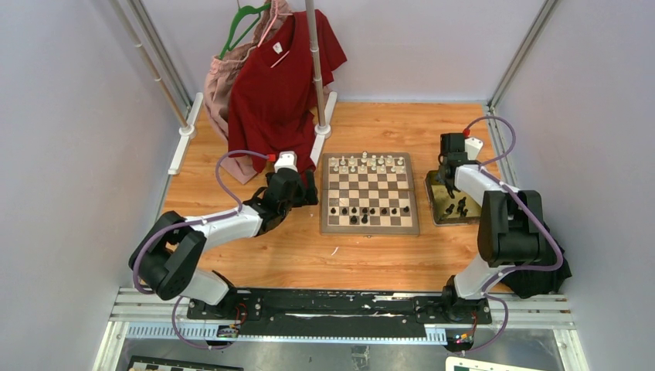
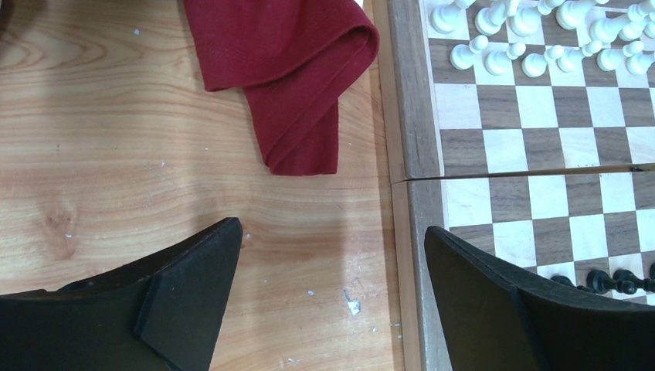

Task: Set up the chess pieces on the board
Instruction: Pick up the chess piece from the storage box.

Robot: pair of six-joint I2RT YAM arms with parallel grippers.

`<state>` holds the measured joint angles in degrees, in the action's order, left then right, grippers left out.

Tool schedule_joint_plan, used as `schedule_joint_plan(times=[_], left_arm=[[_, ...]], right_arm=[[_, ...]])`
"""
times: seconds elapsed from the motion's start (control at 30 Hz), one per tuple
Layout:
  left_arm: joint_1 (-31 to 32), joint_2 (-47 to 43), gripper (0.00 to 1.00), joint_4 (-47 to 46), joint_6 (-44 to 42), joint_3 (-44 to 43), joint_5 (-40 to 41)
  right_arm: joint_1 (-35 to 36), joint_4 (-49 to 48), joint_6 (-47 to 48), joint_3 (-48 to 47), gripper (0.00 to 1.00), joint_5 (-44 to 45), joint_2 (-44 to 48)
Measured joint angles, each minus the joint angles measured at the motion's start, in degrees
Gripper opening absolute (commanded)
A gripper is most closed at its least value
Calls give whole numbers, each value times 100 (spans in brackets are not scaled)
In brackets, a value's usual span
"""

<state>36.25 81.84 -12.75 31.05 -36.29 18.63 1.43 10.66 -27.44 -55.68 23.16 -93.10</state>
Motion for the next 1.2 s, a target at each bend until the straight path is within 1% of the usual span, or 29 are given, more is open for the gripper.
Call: schedule_joint_plan(times=[0.27, 0.43, 0.73, 0.97, 1.2], left_arm=[[0, 68, 94, -7, -28, 0, 0], [0, 105, 94, -13, -46, 0, 0], [0, 160, 94, -24, -46, 0, 0], [0, 160, 94, -42, -46, 0, 0], [0, 155, 94, -46, -48, 39, 0]], right_arm=[[-269, -24, 0, -4, 43, 0, -103], [-299, -63, -2, -31, 39, -4, -160], [-308, -87, -4, -33, 23, -68, -326], [-310, -85, -13, -42, 0, -111, -326], [-308, -50, -2, -42, 0, -238, -282]])
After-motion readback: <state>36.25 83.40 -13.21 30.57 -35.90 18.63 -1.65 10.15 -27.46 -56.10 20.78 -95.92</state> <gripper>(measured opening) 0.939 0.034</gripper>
